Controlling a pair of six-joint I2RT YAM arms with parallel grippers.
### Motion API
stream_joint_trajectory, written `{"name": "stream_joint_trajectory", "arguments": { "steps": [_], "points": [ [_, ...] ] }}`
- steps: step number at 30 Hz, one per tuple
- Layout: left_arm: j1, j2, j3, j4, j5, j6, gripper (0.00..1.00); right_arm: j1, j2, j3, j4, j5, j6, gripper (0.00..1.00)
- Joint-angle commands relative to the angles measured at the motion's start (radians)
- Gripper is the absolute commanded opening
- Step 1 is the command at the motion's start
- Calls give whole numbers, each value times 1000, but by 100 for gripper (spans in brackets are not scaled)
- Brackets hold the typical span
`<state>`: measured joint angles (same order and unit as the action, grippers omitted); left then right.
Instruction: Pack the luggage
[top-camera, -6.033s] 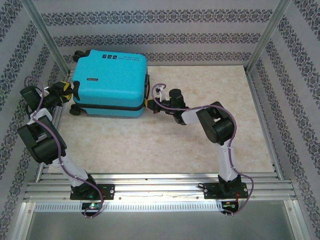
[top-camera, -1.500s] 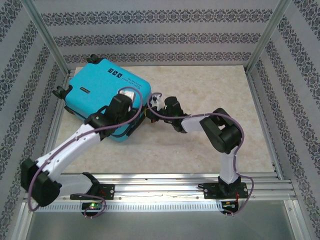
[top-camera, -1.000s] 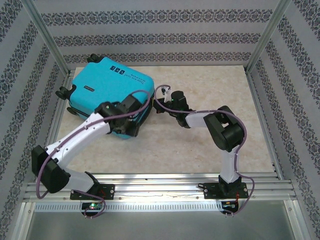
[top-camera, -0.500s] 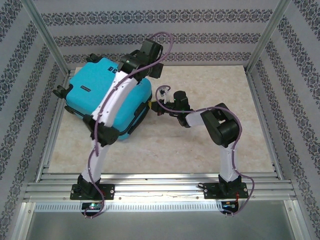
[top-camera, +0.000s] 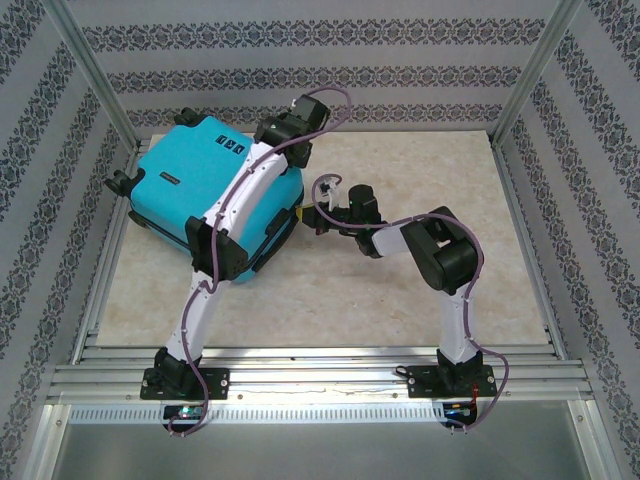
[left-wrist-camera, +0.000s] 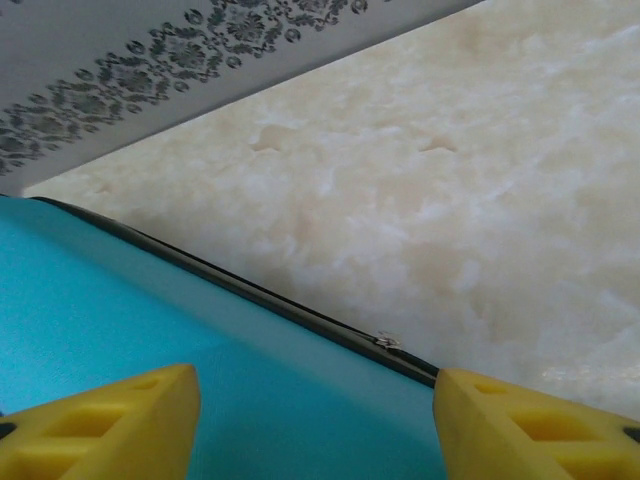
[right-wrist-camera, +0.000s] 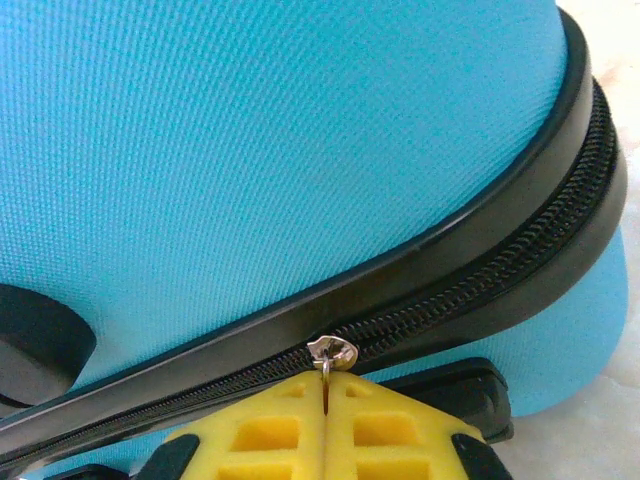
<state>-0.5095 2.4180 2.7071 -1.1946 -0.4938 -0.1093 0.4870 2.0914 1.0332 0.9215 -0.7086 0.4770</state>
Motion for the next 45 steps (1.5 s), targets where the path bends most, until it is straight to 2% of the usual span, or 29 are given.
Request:
{"name": "stream_joint_trajectory", "arguments": {
  "steps": [1,6,10,16,19,25,29,34,36,38,43,45],
  "points": [
    [-40,29,-21,-118,-130,6,57,21,-63,-31,164,-71,7,0],
    [-76,-43,-257,-150,-109,-52,51,52,-88,-93,165,-62,-15,0],
    [-98,-196,-561,-28,-36,-94,50,91,-122,-162,163,22,-37,0],
    [-105,-414,-937,120,93,-182,48,150,-192,-245,106,360,-72,0],
    [-113,-493,-1064,153,109,-214,47,156,-236,-259,32,602,-89,0],
    [-113,-565,-1184,166,90,-234,47,136,-254,-186,-118,743,-118,0],
    [-112,-574,-1216,179,88,-233,47,111,-233,-140,-140,736,-143,0],
    [-112,-582,-1241,193,95,-220,46,22,-183,-111,-36,535,-187,0],
    [-112,-586,-1252,199,101,-219,46,2,-178,-87,-63,488,-212,0],
    [-112,-591,-1262,209,120,-220,46,1,-180,-75,-94,512,-226,0],
    [-115,-606,-1289,247,180,-215,44,1,-148,-35,-117,479,-238,0],
    [-116,-611,-1299,254,190,-212,44,2,-140,-21,-145,533,-237,0]
  ]
}}
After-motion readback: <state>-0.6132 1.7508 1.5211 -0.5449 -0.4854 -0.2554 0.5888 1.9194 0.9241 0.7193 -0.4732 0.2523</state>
